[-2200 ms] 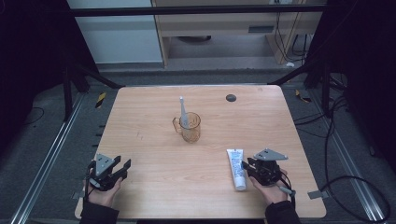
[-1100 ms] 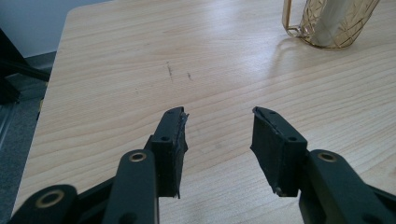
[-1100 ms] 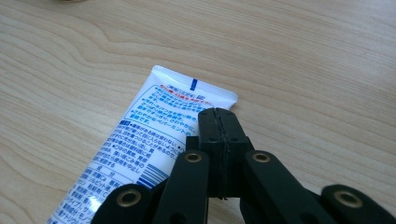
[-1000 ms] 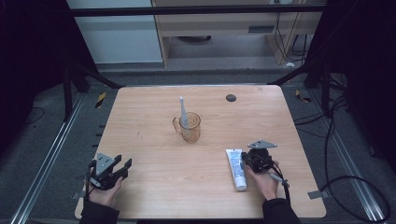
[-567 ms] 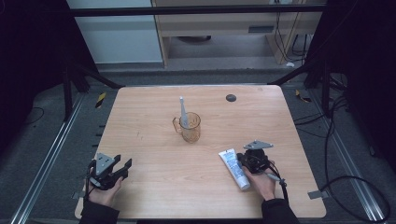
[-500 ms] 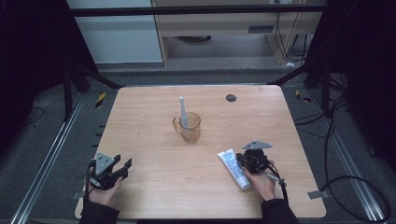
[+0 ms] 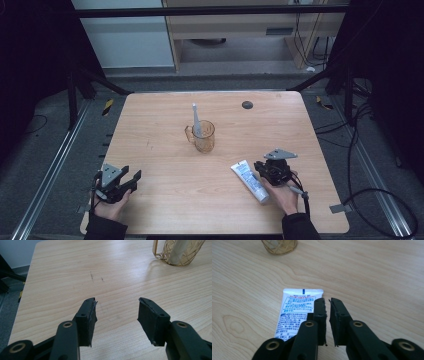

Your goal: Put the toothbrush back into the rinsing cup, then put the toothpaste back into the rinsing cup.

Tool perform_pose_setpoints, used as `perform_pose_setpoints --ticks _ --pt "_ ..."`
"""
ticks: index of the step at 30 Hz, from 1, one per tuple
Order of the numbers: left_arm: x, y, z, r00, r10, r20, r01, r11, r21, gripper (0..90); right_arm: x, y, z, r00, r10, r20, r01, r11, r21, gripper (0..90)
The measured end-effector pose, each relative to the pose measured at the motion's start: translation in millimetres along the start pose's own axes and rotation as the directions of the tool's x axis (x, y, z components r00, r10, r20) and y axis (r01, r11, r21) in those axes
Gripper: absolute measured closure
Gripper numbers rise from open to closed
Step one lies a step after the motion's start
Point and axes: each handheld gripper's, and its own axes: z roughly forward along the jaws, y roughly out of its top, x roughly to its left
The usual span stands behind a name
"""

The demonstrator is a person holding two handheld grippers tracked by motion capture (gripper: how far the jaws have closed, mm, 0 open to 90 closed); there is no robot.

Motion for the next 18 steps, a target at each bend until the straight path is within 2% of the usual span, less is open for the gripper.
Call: perform_pose_setpoints --ticks 5,10,14,18 --pt "-0.8 0.5 1.2 0.9999 0.01 -0.01 -0.01 0.9999 0.013 46.0 5.7 7.3 -16.3 0.9991 -0.027 0.031 0.028 0.999 -0.018 67.6" --pt "-1.0 0.6 2.2 0.9999 0.011 -0.007 -0.011 0.9997 0.022 44.9 9.7 12.9 -26.0 0.9994 -0.029 0.021 0.029 1.0 -0.002 57.8" --pt "-0.2 -0.1 3.3 1.0 0.008 -0.005 -0.008 0.9996 0.028 43.9 11.1 17.0 -28.9 0.9997 -0.022 -0.008 0.022 0.999 0.038 49.2" --pt "0.5 -0.3 3.2 1.0 0.004 -0.006 -0.004 0.9996 0.029 42.8 13.5 20.4 -30.5 0.9997 -0.022 -0.014 0.023 0.997 0.067 43.3"
